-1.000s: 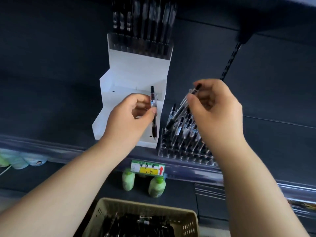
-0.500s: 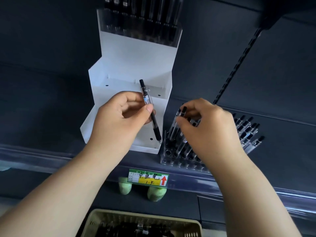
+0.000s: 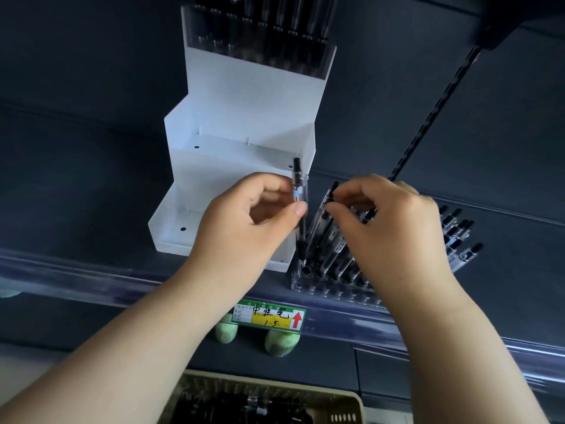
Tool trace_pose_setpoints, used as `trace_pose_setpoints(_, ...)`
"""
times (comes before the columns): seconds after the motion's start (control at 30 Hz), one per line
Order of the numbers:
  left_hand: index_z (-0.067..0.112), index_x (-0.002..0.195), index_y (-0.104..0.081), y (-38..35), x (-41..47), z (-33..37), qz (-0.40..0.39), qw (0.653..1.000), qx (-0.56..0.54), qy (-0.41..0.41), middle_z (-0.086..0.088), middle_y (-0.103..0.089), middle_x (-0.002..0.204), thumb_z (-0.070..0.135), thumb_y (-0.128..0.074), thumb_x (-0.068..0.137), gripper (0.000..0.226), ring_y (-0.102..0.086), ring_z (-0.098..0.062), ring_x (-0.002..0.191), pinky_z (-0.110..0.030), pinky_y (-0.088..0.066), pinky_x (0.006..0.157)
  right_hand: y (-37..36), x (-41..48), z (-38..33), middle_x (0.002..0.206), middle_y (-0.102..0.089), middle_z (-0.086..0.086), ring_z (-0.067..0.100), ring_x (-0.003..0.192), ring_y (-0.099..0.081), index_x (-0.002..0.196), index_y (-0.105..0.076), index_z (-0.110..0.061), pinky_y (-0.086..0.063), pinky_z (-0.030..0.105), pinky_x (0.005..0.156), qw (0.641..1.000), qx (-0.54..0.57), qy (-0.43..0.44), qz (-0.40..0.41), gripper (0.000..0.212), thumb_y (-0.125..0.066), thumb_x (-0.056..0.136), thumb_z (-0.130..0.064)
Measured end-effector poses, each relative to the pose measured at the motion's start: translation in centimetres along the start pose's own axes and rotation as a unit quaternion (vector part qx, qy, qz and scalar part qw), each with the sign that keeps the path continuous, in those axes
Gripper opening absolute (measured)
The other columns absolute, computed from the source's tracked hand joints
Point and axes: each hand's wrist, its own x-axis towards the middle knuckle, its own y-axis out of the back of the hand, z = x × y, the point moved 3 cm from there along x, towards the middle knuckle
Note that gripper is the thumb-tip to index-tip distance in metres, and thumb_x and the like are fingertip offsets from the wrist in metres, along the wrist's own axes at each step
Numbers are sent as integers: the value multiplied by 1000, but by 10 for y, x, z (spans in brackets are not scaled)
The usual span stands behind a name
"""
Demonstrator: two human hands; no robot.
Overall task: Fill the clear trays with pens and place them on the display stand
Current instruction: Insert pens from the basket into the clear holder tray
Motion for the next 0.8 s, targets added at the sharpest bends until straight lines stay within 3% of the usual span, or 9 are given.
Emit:
trace_pose_setpoints(0.17, 31, 85, -65, -14, -3, -5, -28, 999, 38, -12, 19, -69, 83, 17, -74, 76, 19, -64, 5, 76, -9, -49, 70, 12, -1, 5, 72, -58, -15, 20, 79, -62, 84, -70, -20, -49, 50, 76, 999, 12, 11, 50, 6, -71, 79, -17)
trace_pose_setpoints(0.3, 40, 80, -62, -21, -5, -13, -43, 990, 129, -37, 23, -68, 79, 22, -76, 74, 23, -62, 9, 75, -3, -46, 67, 16, -2, 7, 69, -56, -15, 21, 74, -62, 82, -70, -18, -50, 49, 73, 997, 16, 22, 72, 5, -68, 79, -15)
trace_pose_setpoints(0.5, 41, 76, -57, -32, -8, -23, -61, 976, 201, -60, 21, -64, 71, 20, -78, 74, 30, -61, 6, 72, -11, -49, 67, 17, -4, 10, 69, -60, -10, 22, 75, -61, 82, -70, -17, -50, 49, 73, 997, 9, 37, 69, 6, -68, 79, -12)
trace_pose_setpoints(0.67, 41, 75, -56, -30, -7, -28, -68, 968, 233, -60, 20, -63, 70, 22, -78, 74, 29, -60, 6, 72, -6, -47, 66, 28, -6, 10, 72, -55, -14, 21, 77, -61, 84, -70, -15, -50, 48, 73, 996, 1, 52, 79, 7, -66, 80, -12)
trace_pose_setpoints(0.73, 31, 84, -62, -28, -9, -30, -88, 956, 273, -57, 17, -63, 73, 27, -76, 75, 17, -60, 4, 71, -7, -47, 65, 36, -8, 11, 74, -54, -14, 21, 77, -60, 86, -70, -13, -51, 43, 74, 994, -1, 67, 89, 7, -65, 81, -12)
trace_pose_setpoints(0.8, 24, 90, -64, -25, -12, -31, -96, 943, 311, -69, 15, -63, 77, 31, -74, 77, 17, -59, 2, 73, -9, -45, 66, 46, -11, 14, 77, -53, -13, 17, 77, -59, 89, -69, -13, -49, 28, 75, 991, -10, 81, 107, 8, -64, 83, -12)
